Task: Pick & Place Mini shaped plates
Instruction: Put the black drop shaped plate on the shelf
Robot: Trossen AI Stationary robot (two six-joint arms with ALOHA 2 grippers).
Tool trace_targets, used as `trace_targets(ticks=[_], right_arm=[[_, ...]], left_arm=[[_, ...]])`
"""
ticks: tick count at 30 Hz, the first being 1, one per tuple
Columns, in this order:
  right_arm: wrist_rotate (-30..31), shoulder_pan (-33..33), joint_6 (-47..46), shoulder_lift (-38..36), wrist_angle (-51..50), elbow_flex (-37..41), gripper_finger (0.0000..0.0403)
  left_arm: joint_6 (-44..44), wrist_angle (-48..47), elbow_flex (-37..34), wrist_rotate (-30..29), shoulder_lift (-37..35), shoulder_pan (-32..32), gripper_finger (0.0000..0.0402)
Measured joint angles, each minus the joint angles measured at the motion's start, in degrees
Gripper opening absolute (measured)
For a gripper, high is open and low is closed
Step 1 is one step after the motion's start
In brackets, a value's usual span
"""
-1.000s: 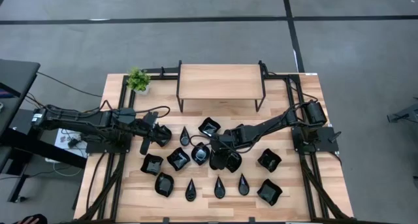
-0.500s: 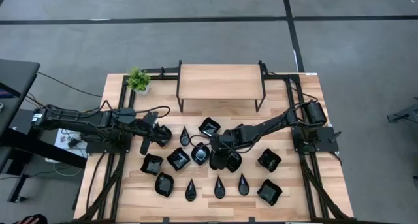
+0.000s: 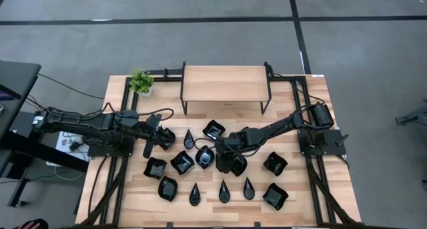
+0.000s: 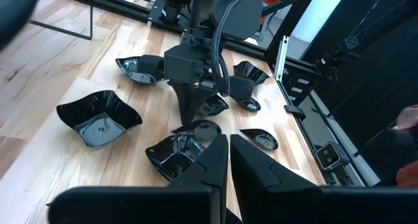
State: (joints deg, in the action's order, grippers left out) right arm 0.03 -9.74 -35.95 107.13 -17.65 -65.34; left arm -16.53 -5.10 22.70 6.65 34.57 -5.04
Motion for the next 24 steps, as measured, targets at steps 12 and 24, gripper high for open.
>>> trace_targets(ticks=[12,24], right_arm=[[0.0,0.0,-0.1,0.0,-0.5,0.0,0.0002],[-0.2,0.1,-2.9,-0.3,-1.8,-0.1,0.0001]], left_arm=[[0.0,0.0,0.0,0.0,0.0,0.0,0.0019],[0.0,0.0,0.0,0.0,0.0,0.0,0.0019]])
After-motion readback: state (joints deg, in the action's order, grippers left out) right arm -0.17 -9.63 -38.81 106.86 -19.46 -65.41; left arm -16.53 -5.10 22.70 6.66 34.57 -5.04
